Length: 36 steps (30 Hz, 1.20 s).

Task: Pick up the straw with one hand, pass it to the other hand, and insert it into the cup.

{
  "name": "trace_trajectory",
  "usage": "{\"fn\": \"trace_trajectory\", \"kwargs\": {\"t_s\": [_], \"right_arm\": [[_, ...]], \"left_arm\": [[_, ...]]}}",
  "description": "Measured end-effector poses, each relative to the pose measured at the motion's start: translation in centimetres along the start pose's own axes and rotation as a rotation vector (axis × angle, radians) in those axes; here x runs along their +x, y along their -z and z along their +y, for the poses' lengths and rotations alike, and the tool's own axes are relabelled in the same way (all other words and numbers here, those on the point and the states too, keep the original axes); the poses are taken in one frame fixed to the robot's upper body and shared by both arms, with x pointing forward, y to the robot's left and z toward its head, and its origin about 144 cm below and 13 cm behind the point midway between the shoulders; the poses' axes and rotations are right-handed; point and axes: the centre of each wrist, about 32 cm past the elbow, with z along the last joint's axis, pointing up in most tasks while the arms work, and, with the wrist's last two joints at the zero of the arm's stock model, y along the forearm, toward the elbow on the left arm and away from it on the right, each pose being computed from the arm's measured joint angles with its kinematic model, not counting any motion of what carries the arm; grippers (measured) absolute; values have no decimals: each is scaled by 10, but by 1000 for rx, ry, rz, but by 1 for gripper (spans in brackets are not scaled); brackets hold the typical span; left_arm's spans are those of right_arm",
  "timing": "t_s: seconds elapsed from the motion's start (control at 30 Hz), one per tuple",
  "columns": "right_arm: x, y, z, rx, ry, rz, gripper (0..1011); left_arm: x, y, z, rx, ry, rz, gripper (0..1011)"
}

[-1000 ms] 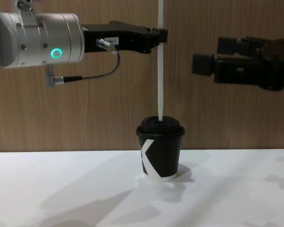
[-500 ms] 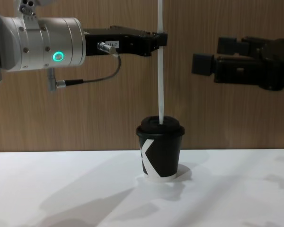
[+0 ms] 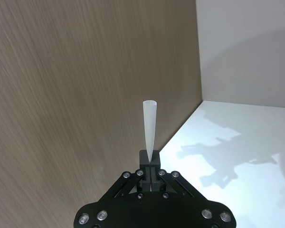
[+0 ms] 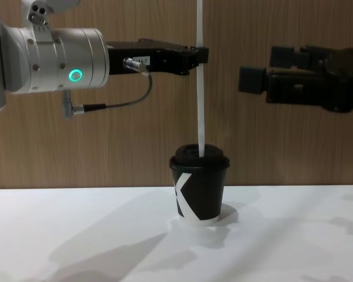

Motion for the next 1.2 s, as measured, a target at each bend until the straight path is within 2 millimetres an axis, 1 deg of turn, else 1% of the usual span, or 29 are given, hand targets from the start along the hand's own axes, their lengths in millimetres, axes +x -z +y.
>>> {"fn": "trace_trajectory", "kwargs": {"t_s": [0.43, 0.5, 0.53, 0.57, 0.67, 0.73, 0.77, 0.8, 0.87, 0.9, 1.0, 1.03, 1.07, 1.1, 1.17, 1.2], "right_arm": [[0, 0, 0, 0, 0, 0, 1001], [0, 0, 0, 0, 0, 0, 1001], [0, 0, 0, 0, 0, 0, 1001], [0, 0, 0, 0, 0, 0, 1001], [0, 0, 0, 0, 0, 0, 1001], [0, 0, 0, 0, 0, 0, 1001], [0, 0, 0, 0, 0, 0, 1001], [0, 0, 0, 0, 0, 0, 1001], [0, 0, 0, 0, 0, 0, 1001], [0, 0, 0, 0, 0, 0, 1001], [0, 0, 0, 0, 0, 0, 1001], [0, 0, 0, 0, 0, 0, 1001], [0, 0, 0, 0, 0, 0, 1001], [0, 0, 0, 0, 0, 0, 1001], [0, 0, 0, 0, 0, 0, 1001], [0, 0, 0, 0, 0, 0, 1001]], "left_arm": [[0, 1, -1, 11, -3, 6, 7], [0, 2, -2, 12, -3, 6, 25], [0, 2, -2, 12, -3, 6, 68], [0, 2, -2, 13, -4, 6, 68], [0, 2, -2, 14, -4, 6, 129], [0, 2, -2, 15, -4, 6, 215], [0, 2, -2, 15, -4, 6, 215], [0, 2, -2, 15, -4, 6, 268], [0, 2, -2, 15, -4, 6, 314], [0, 2, -2, 15, -4, 6, 375], [0, 2, -2, 16, -4, 6, 478], [1, 2, -2, 16, -4, 6, 495], [1, 2, -2, 16, -4, 6, 539], [1, 2, -2, 17, -4, 6, 551], [0, 2, -2, 17, -4, 7, 639], [0, 2, -2, 17, -4, 7, 639]]}}
